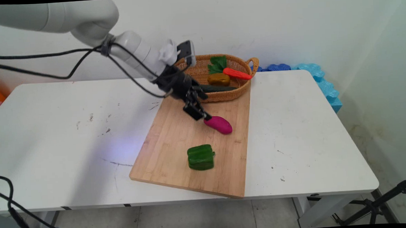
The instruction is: Pick up the potato from the vegetable basket
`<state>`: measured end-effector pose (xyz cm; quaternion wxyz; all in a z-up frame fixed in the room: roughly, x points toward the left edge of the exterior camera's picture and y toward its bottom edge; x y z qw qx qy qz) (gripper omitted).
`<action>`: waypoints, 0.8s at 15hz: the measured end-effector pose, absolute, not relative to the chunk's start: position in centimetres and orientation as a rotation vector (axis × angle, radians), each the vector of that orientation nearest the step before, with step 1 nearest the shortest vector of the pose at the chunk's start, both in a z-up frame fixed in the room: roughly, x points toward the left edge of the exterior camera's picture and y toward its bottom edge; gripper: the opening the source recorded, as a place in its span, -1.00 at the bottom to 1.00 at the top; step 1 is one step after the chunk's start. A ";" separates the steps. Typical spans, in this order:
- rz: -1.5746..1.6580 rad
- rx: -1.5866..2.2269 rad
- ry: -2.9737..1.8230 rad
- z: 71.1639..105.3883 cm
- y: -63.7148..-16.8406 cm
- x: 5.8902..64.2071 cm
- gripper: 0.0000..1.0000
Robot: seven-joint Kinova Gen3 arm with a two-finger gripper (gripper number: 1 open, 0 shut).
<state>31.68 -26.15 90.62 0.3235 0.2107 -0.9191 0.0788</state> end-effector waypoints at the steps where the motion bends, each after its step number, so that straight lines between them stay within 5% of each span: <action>1: 0.228 0.557 -2.411 90.9 -27.2 31.9 1.00; 12: 0.392 0.566 -2.445 91.2 -37.8 33.7 1.00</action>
